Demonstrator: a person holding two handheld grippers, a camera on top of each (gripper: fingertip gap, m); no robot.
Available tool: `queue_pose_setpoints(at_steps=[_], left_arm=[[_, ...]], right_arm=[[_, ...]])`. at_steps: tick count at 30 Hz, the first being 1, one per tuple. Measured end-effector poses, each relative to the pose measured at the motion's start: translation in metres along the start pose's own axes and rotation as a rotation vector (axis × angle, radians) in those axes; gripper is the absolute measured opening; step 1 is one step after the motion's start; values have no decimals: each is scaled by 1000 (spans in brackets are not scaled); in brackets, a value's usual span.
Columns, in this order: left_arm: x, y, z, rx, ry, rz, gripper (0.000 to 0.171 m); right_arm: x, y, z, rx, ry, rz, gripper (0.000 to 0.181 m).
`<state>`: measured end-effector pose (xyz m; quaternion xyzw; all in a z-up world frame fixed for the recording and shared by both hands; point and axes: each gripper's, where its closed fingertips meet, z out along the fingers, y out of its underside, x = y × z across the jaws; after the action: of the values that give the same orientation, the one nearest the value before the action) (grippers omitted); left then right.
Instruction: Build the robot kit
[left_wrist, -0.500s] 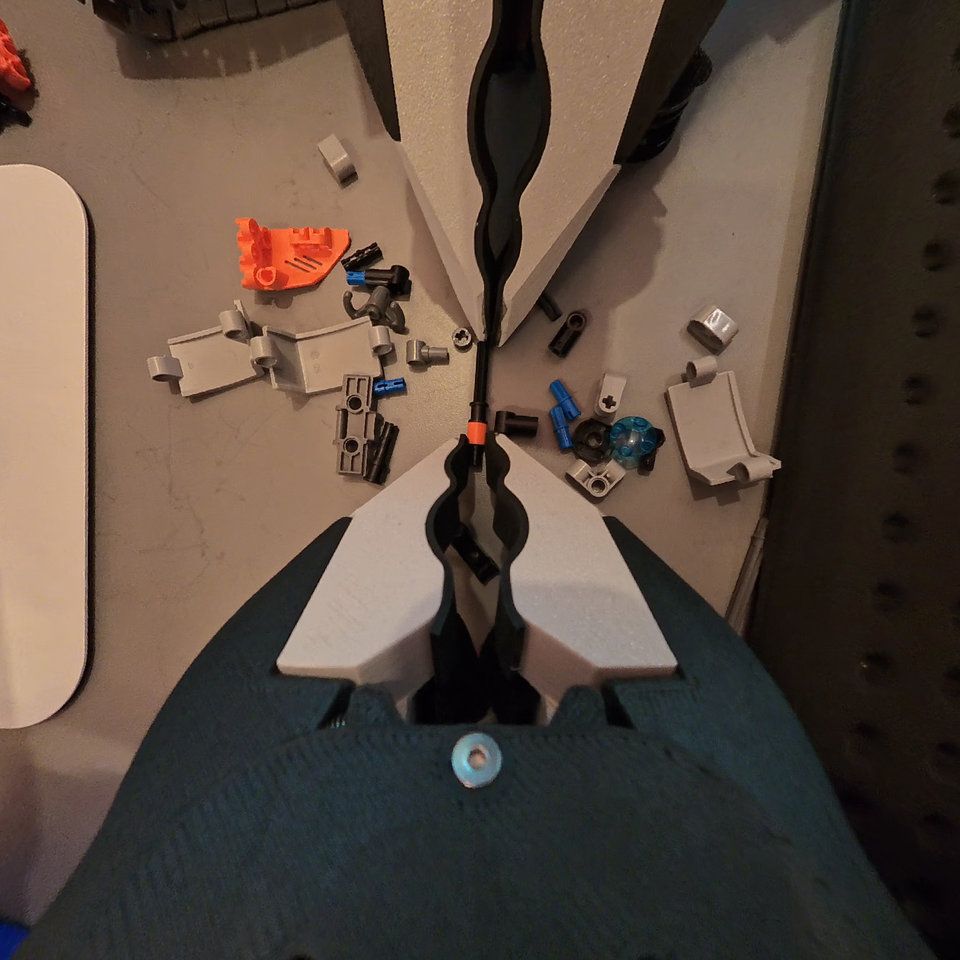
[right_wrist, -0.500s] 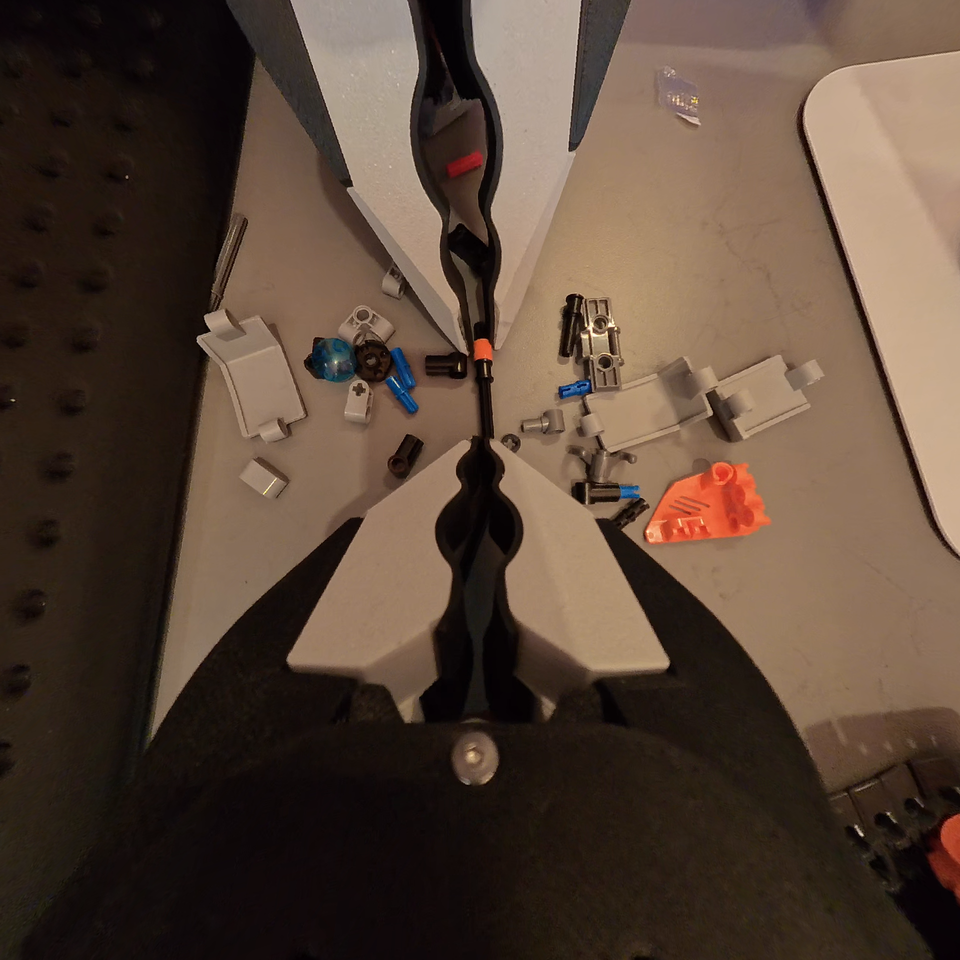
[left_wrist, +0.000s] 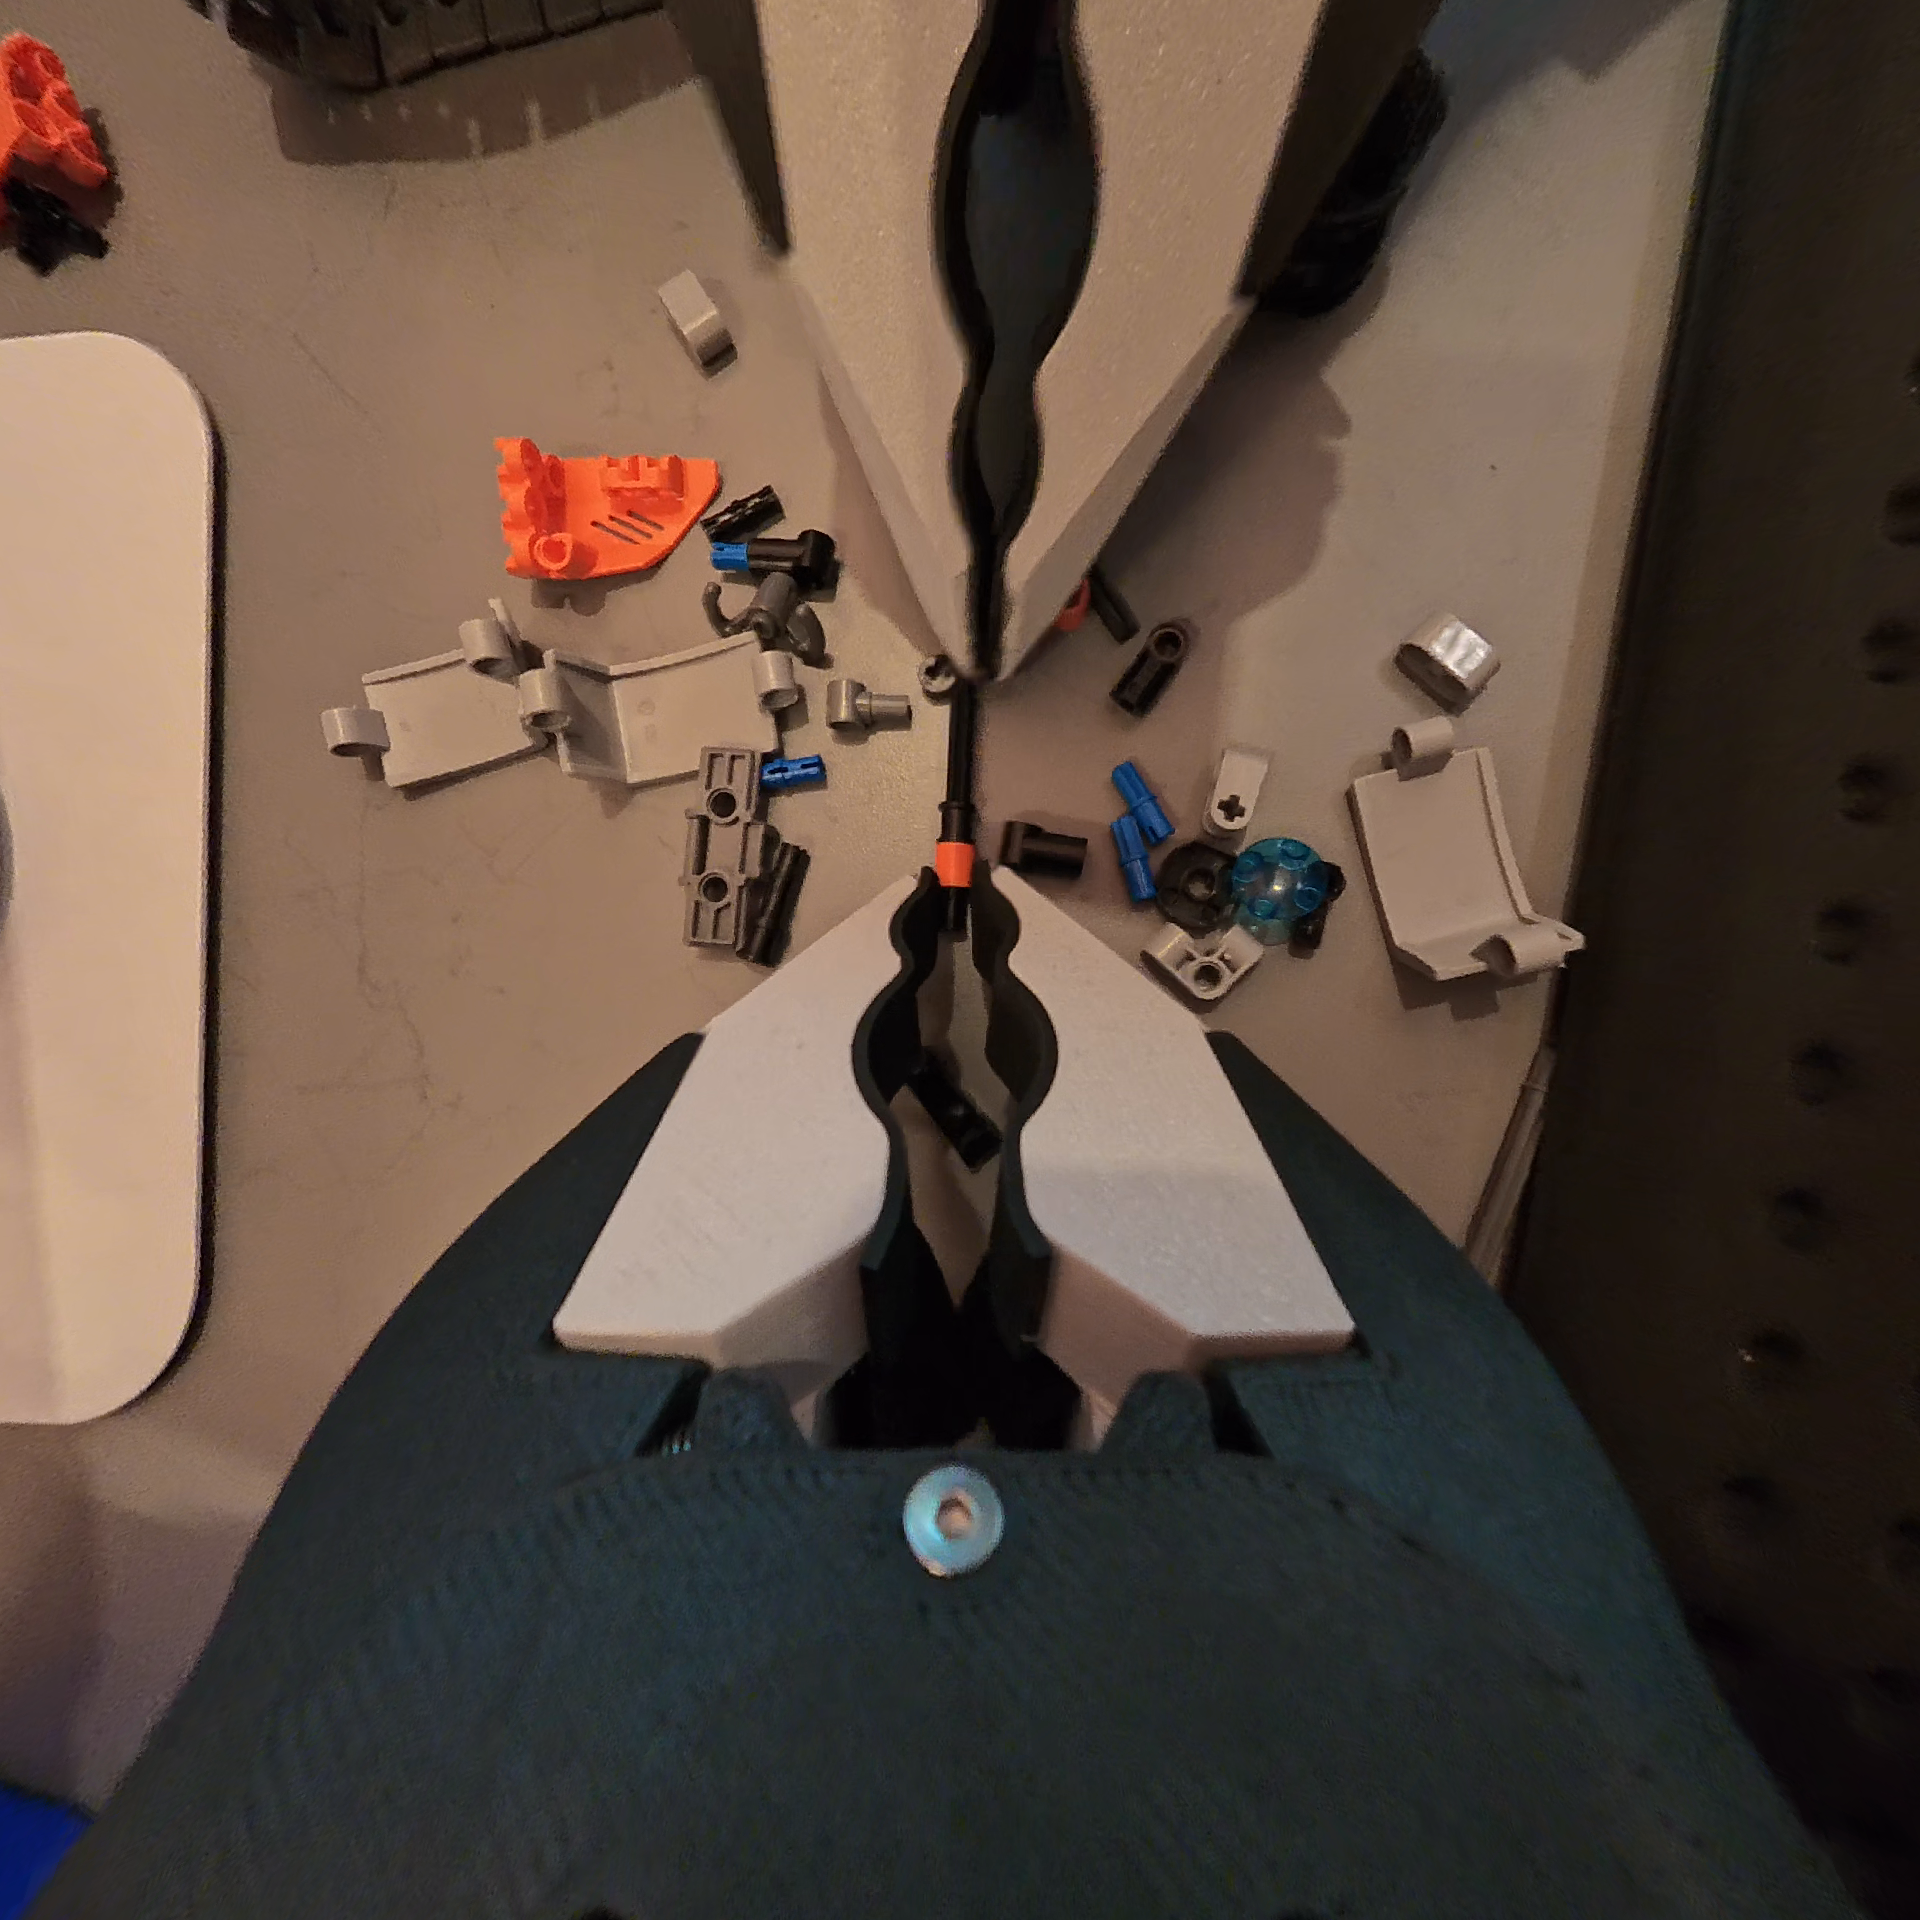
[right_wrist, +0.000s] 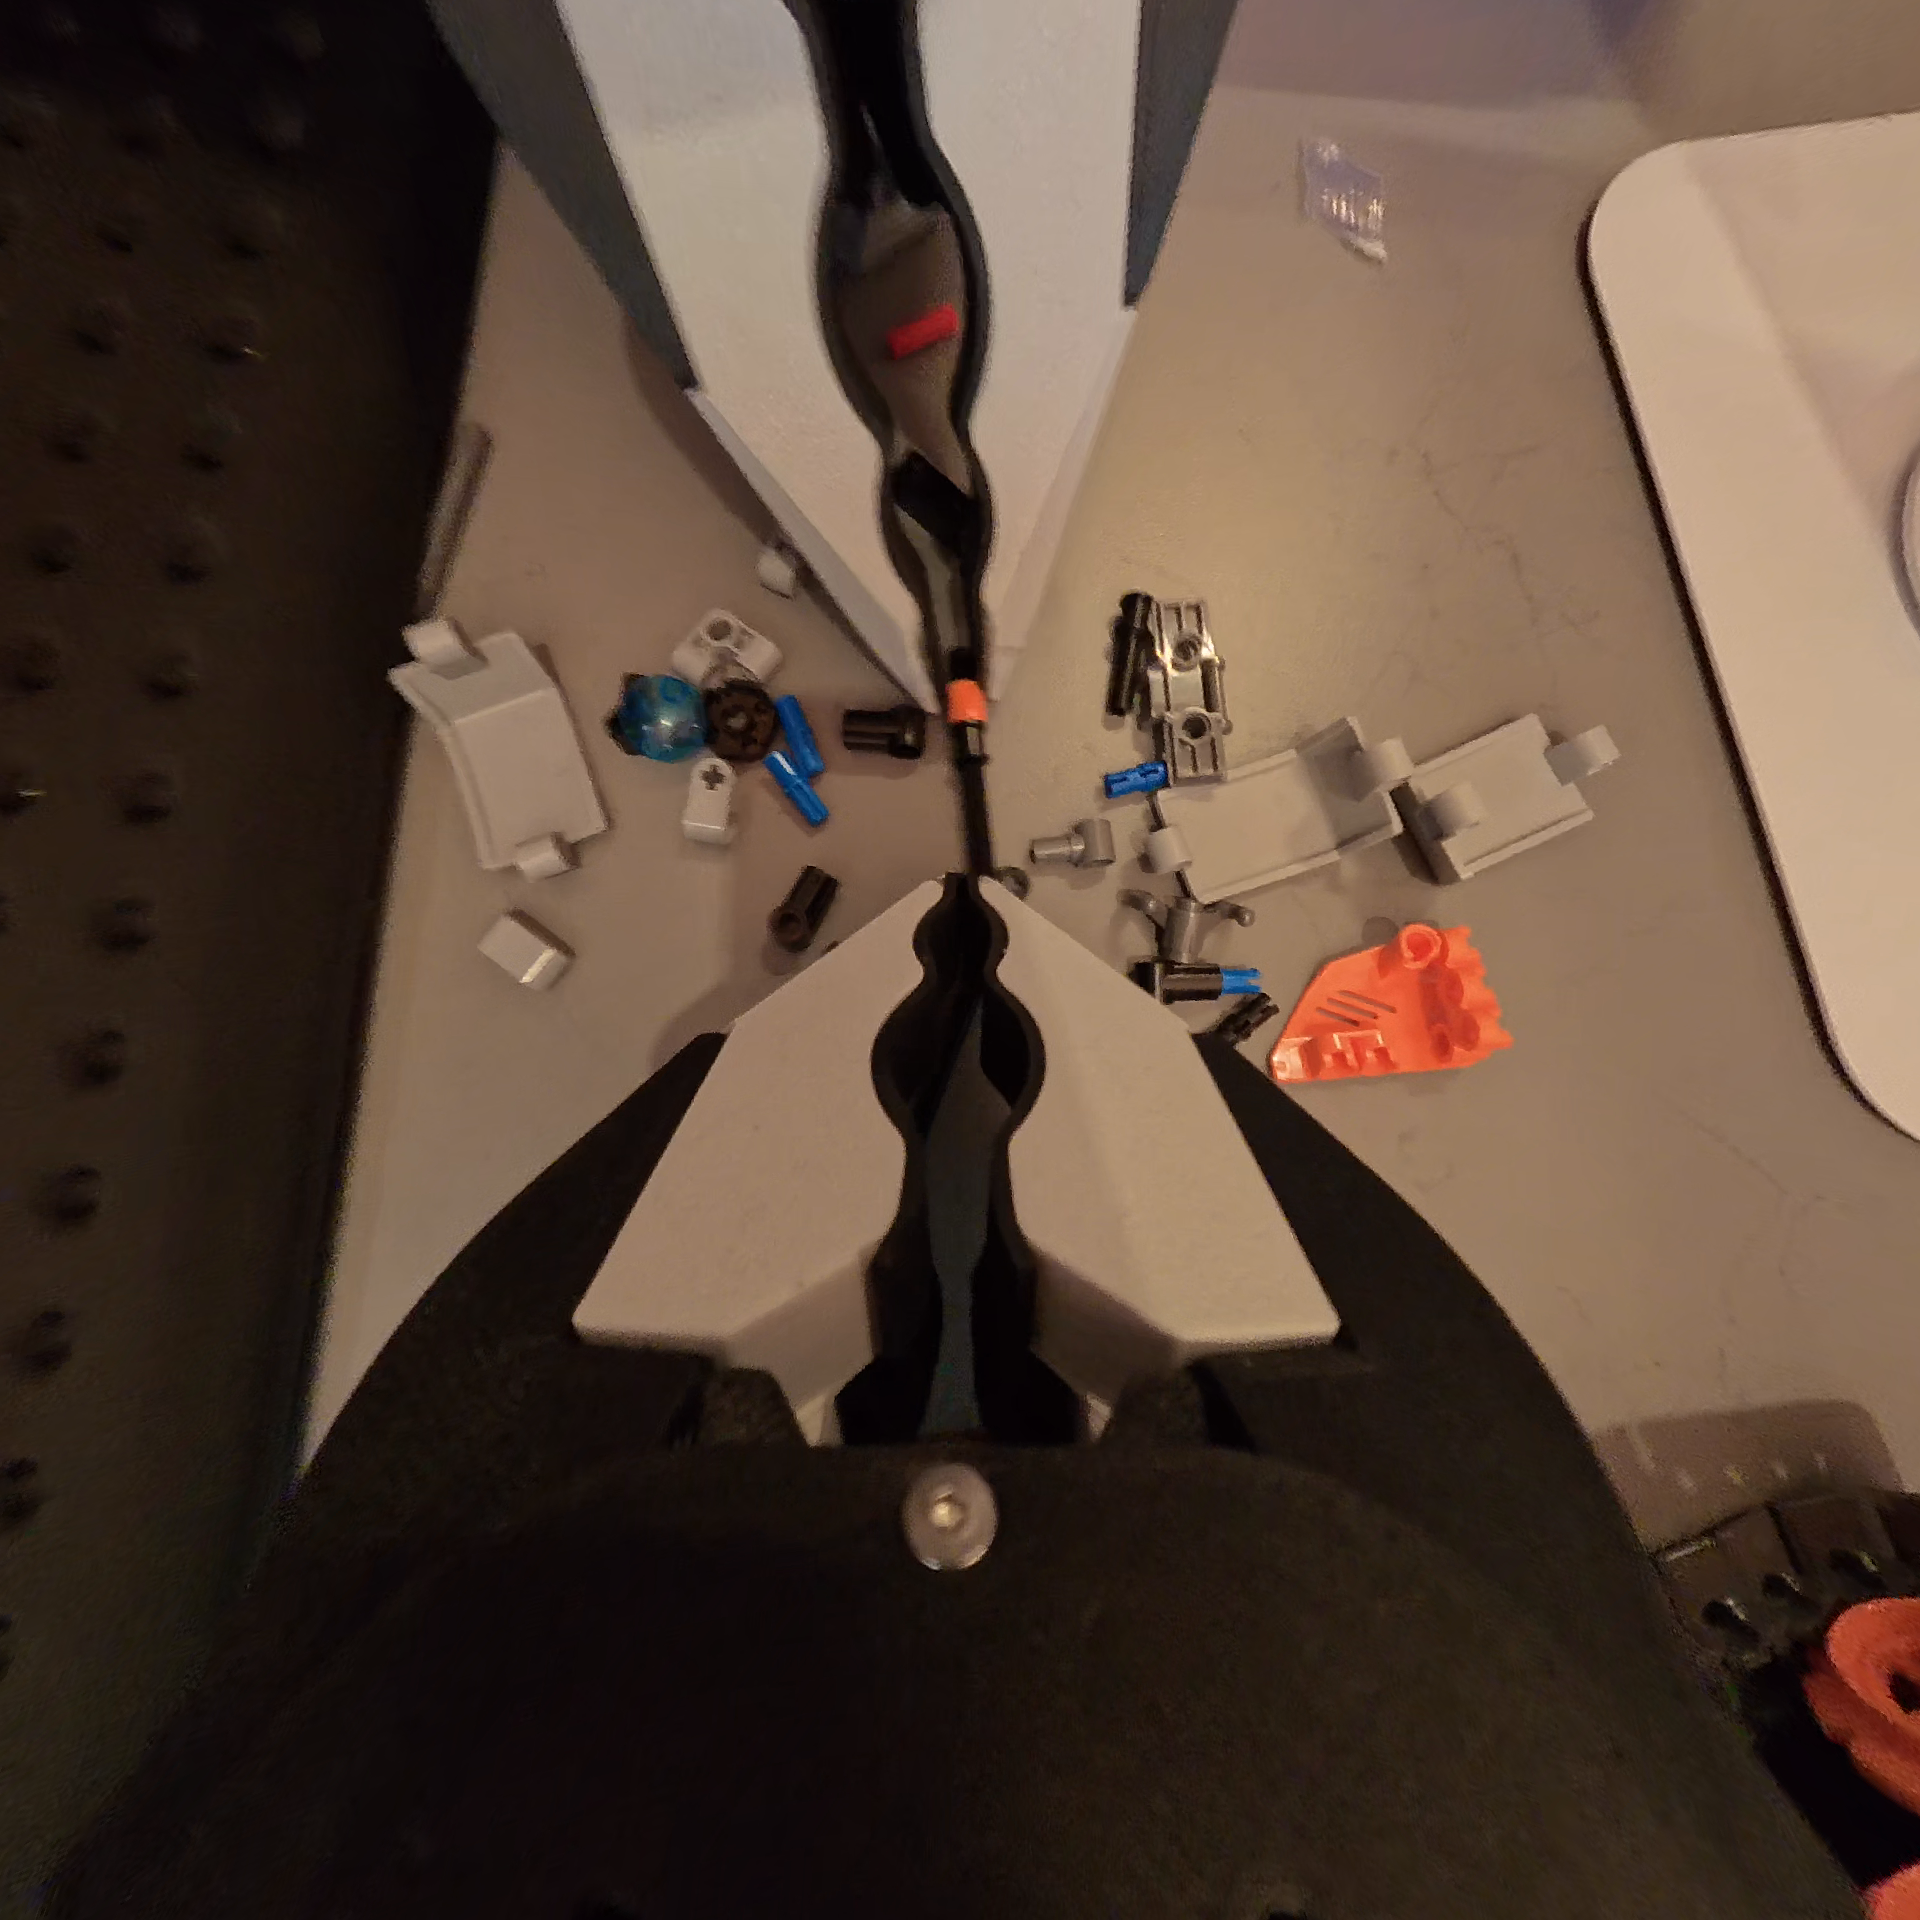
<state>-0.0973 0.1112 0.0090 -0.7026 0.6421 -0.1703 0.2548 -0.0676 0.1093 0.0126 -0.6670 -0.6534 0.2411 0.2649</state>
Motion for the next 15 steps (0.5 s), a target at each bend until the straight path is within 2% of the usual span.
queue_pose_setpoints(at_steps=[5,9,13,15], left_arm=[[-8,1,-15,45,-54,-75,3],[-5,5,-22,21,-81,-77,4],[-2,7,-25,20,-96,-104,3],[-2,7,-29,33,-104,-128,4]], right_arm=[[2,-13,-63,118,24,48,4],[11,15,-103,82,144,112,16],[12,39,-117,43,227,157,15],[5,42,-114,36,207,180,21]])
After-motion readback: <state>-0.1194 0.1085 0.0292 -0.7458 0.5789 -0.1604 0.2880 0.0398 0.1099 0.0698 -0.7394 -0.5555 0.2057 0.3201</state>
